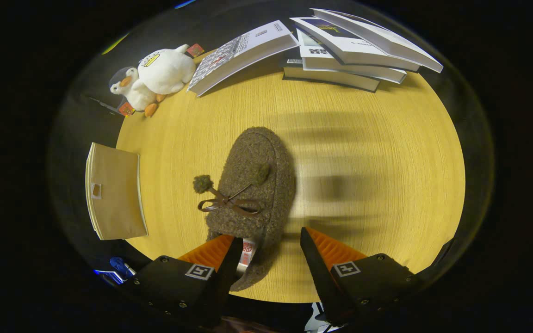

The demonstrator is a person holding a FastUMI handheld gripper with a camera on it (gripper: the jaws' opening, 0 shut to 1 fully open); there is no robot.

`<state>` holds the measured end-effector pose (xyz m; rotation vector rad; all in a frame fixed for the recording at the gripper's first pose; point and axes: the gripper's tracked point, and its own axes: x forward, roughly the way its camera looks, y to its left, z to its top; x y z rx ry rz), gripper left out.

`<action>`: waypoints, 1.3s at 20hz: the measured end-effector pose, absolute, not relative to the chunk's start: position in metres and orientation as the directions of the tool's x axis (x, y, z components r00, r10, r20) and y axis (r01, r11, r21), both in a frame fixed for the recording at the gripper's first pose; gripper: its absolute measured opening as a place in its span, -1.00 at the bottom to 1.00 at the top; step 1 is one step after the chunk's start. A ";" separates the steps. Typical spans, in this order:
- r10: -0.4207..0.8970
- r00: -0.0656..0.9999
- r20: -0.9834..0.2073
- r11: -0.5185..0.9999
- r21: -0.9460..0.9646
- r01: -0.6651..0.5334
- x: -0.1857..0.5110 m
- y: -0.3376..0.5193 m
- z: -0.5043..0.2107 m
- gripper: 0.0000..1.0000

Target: Open the storage box then place both shoes into the box .Put the left shoe in first, then the right shoe, with the right side of both shoes facing outward in a uniform manner.

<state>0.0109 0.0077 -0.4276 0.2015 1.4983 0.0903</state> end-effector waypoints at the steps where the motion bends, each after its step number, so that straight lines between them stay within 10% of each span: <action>1: 0.188 0.066 -0.980 0.978 0.192 0.074 0.012 0.008 -0.431 0.58; 3: 0.237 0.050 -0.970 0.965 0.241 0.107 0.011 0.017 -0.436 0.47; 6: 0.221 0.059 -0.973 0.967 0.227 0.116 0.011 0.013 -0.440 -0.82; 26: 0.301 0.097 -0.949 0.953 0.303 0.009 -0.005 0.074 -0.360 -0.99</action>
